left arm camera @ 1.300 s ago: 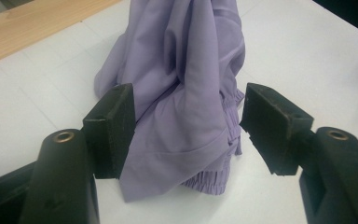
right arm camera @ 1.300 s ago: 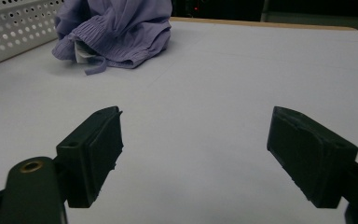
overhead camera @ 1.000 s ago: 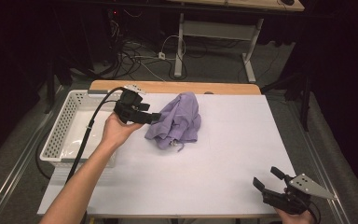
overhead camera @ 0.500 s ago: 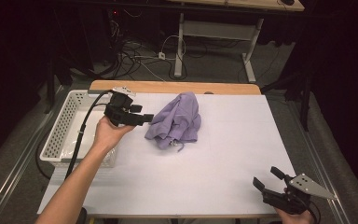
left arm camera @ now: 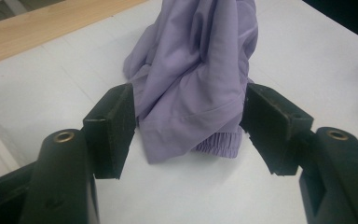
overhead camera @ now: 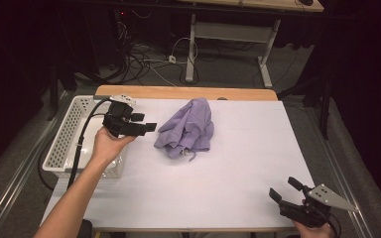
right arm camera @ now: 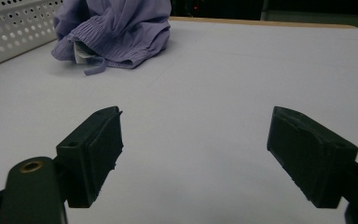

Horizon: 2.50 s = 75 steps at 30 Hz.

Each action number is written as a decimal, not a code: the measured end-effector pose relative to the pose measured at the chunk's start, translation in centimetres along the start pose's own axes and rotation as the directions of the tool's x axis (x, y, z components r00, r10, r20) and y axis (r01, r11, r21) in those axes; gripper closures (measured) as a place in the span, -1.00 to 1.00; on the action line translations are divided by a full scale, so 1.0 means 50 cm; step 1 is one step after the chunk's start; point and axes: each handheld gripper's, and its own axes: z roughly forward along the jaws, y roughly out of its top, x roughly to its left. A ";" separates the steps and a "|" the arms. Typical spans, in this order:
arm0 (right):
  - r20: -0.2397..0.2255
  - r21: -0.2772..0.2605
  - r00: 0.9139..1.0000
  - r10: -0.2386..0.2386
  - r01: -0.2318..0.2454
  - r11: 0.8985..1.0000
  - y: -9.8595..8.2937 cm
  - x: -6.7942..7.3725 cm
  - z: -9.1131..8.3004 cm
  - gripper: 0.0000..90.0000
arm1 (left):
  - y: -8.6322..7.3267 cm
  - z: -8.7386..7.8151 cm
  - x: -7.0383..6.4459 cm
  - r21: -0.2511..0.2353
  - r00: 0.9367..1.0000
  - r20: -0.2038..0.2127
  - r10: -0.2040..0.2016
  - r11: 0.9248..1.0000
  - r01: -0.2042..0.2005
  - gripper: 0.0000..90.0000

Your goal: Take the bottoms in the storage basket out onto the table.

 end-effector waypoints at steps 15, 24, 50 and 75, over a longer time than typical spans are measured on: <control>-0.003 0.000 1.000 0.006 -0.006 1.000 0.000 0.000 0.000 -0.58 | -0.028 -0.022 0.011 -0.020 1.000 -0.004 -0.020 1.000 0.020 -0.24; -0.002 0.001 1.000 0.005 -0.005 1.000 0.000 0.000 0.001 -0.58 | -0.045 -0.033 0.017 -0.030 1.000 -0.012 -0.028 0.999 0.027 -0.24; -0.003 0.000 1.000 0.004 -0.004 1.000 0.000 0.000 0.001 -0.58 | -0.088 -0.068 0.027 -0.058 0.998 -0.035 -0.046 0.997 0.044 -0.24; -0.002 -0.001 1.000 0.001 -0.001 1.000 0.000 0.000 0.001 -0.58 | -0.143 -0.106 0.044 -0.108 0.994 -0.044 -0.099 0.990 0.094 -0.24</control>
